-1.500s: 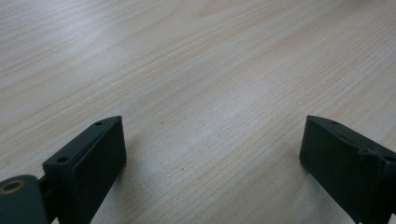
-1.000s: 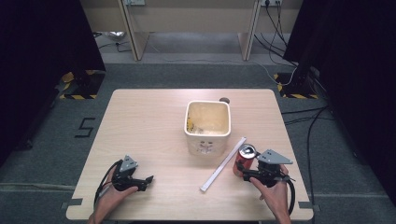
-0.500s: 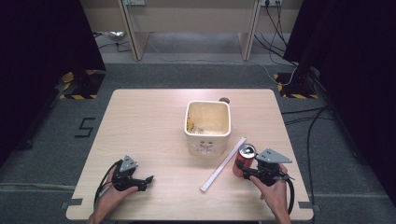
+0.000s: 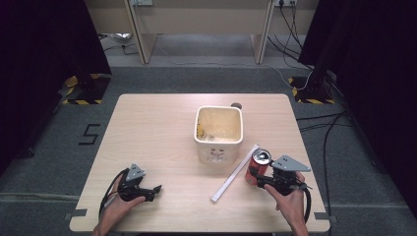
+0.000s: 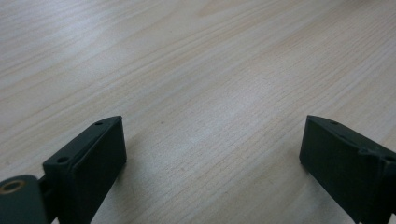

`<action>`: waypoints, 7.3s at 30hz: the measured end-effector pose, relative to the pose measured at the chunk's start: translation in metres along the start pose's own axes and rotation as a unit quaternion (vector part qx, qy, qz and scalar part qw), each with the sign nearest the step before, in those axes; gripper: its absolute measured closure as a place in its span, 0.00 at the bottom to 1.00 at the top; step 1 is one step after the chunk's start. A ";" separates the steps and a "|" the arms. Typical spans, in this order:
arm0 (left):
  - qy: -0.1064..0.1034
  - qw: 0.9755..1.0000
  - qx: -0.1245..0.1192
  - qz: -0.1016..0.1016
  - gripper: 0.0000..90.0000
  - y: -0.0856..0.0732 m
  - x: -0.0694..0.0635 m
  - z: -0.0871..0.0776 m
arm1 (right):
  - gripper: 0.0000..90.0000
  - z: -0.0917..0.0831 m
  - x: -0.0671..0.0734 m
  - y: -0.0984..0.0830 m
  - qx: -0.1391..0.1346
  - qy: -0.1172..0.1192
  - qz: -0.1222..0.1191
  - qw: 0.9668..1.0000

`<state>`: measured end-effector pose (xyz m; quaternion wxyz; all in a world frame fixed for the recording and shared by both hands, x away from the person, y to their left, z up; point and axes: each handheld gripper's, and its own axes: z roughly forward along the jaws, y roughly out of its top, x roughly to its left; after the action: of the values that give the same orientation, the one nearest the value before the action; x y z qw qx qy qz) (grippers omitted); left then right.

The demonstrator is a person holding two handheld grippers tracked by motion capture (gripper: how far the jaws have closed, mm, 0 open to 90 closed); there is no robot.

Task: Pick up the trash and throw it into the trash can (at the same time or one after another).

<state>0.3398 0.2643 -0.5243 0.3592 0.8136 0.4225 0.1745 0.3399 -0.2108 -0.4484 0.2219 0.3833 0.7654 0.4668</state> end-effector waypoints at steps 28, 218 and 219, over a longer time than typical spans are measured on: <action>0.000 1.000 0.000 0.001 0.07 0.000 0.000 0.000 | 0.38 -0.022 -0.001 0.033 -0.011 -0.010 -0.009 1.000; -0.001 1.000 0.001 0.002 0.07 0.000 0.000 0.000 | 0.37 0.138 0.027 0.160 0.076 0.078 -0.016 0.994; -0.001 1.000 0.002 0.002 0.07 0.000 0.000 0.000 | 0.37 0.138 0.027 0.160 0.075 0.080 -0.016 0.994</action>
<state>0.3397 0.2645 -0.5241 0.3582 0.8152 0.4208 0.1735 0.4802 -0.0714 -0.3705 0.1377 0.3480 0.8198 0.4334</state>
